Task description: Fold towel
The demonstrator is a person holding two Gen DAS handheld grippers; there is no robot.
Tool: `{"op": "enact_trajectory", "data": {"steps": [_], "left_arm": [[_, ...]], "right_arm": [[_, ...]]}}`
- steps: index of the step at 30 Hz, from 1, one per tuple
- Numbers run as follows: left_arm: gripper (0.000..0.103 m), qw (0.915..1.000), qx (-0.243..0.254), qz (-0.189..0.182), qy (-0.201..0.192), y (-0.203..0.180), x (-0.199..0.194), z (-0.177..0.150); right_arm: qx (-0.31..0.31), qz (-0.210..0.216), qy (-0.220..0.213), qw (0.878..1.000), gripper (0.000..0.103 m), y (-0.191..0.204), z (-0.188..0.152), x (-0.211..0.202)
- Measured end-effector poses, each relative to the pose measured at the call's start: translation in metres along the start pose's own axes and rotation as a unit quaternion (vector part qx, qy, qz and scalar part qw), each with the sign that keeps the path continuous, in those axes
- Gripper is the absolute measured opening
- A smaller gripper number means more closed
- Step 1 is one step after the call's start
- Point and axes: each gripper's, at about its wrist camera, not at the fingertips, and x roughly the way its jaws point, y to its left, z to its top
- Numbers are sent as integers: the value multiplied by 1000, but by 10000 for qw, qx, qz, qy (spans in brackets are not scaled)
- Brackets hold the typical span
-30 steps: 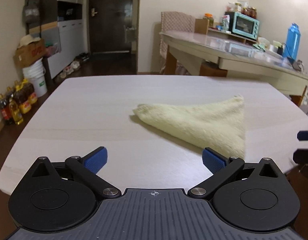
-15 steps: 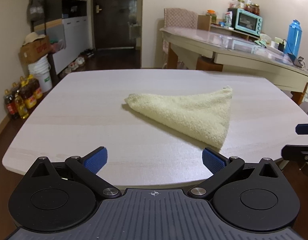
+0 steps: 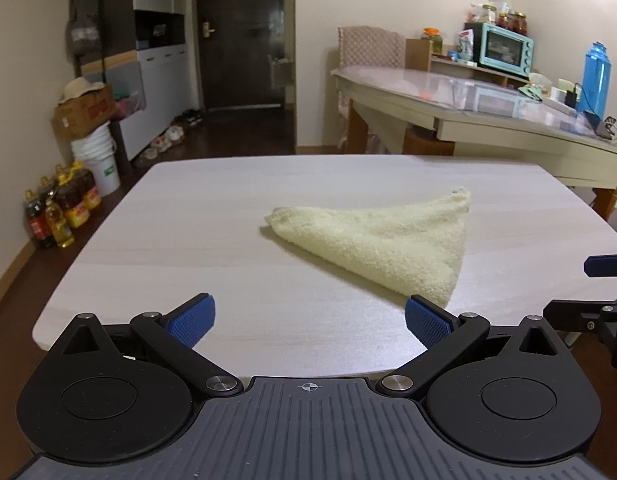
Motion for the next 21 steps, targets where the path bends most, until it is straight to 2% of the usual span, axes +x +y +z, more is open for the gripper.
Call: {"op": "enact_trajectory", "data": {"steps": [4, 21], "left_arm": [[103, 9998, -149, -56, 83, 2, 3, -1], [103, 9999, 84, -50, 103, -1, 5, -8]], "right_arm": [[-20, -16, 26, 10000, 103, 1, -1, 1], [-15, -65, 87, 9999, 103, 2, -6, 6]]}}
